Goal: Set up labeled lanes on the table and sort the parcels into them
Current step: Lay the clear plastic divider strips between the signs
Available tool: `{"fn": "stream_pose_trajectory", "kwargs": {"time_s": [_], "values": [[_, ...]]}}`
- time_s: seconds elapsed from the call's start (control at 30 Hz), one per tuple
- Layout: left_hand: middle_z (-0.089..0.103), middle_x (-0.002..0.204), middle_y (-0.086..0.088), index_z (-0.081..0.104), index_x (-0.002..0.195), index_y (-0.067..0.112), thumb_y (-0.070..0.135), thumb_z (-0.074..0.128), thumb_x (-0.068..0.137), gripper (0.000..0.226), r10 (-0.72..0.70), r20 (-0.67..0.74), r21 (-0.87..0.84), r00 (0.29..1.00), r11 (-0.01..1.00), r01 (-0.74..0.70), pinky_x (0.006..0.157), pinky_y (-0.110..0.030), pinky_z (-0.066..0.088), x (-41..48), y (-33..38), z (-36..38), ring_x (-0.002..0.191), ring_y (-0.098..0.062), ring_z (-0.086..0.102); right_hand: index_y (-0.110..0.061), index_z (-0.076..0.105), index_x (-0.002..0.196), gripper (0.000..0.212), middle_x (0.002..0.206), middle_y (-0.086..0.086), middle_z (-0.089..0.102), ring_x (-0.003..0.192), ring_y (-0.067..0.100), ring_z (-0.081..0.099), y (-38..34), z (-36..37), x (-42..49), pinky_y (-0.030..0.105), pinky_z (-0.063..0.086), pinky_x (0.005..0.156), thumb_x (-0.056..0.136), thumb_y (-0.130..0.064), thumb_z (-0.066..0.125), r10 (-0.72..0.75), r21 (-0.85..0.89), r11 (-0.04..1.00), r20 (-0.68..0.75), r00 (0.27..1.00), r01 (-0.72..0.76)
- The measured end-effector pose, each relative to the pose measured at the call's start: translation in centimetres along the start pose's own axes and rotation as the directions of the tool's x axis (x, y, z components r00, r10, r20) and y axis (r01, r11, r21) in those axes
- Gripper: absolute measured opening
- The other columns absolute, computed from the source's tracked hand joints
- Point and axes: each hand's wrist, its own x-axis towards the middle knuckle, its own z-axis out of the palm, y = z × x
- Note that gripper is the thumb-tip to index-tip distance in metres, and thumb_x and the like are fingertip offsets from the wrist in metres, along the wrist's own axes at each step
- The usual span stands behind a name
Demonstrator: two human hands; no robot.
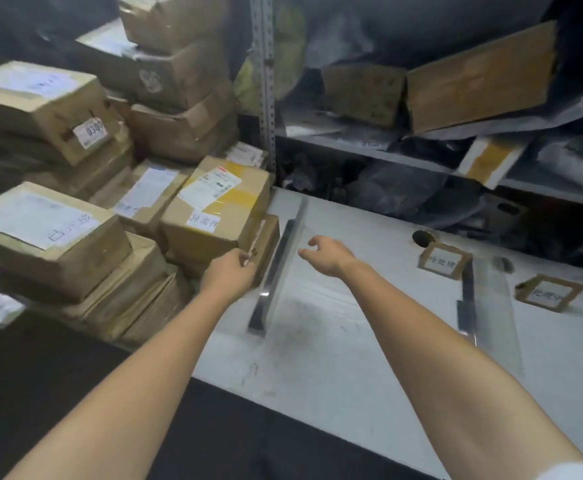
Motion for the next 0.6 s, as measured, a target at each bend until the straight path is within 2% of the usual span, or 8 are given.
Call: {"fn": "stream_pose_trajectory", "kwargs": {"time_s": [0.17,0.3,0.47,0.6], "values": [[0.067,0.123,-0.002,0.063,0.124,0.025,0.038,0.053,0.092,0.036,-0.002,0.129,-0.046,0.992,0.999,0.008,0.094,-0.039,0.053,1.9,-1.5,2.2,0.109,-0.027,0.062,-0.012,0.036,0.152,0.065,0.155,0.011,0.042,0.138,0.033,0.044,-2.0,4.3,3.4,0.043,0.039,0.108,0.101,-0.051,0.047,0.097,0.052,0.994,-0.021,0.995,-0.095],[0.064,0.130,-0.003,0.060,0.132,0.021,0.041,0.054,0.094,0.043,0.050,0.227,-0.092,0.973,0.995,-0.030,0.099,-0.039,0.050,2.9,-0.8,4.8,0.115,-0.027,0.060,-0.011,0.033,0.152,0.066,0.156,0.012,0.041,0.139,0.033,0.043,-2.0,5.6,5.0,0.043,0.039,0.107,0.102,-0.052,0.042,0.162,0.105,0.982,-0.065,0.985,-0.154],[0.061,0.134,-0.007,0.057,0.137,0.018,0.034,0.051,0.097,0.044,0.085,0.240,-0.048,0.967,0.996,-0.076,0.098,-0.038,0.049,4.0,0.2,6.6,0.118,-0.030,0.059,-0.009,0.033,0.153,0.064,0.156,0.012,0.040,0.140,0.032,0.042,-1.5,5.9,5.9,0.040,0.037,0.108,0.103,-0.050,0.041,0.169,0.117,0.980,-0.041,0.985,-0.163],[0.068,0.115,-0.010,0.066,0.118,0.016,0.024,0.049,0.098,0.028,0.117,0.151,0.066,0.982,0.990,-0.128,0.087,-0.039,0.054,3.9,0.5,6.8,0.104,-0.033,0.063,-0.009,0.032,0.153,0.065,0.159,0.011,0.037,0.142,0.031,0.039,-1.6,6.2,6.1,0.041,0.035,0.111,0.104,-0.050,0.038,0.167,0.168,0.972,-0.014,0.986,-0.162]]}}
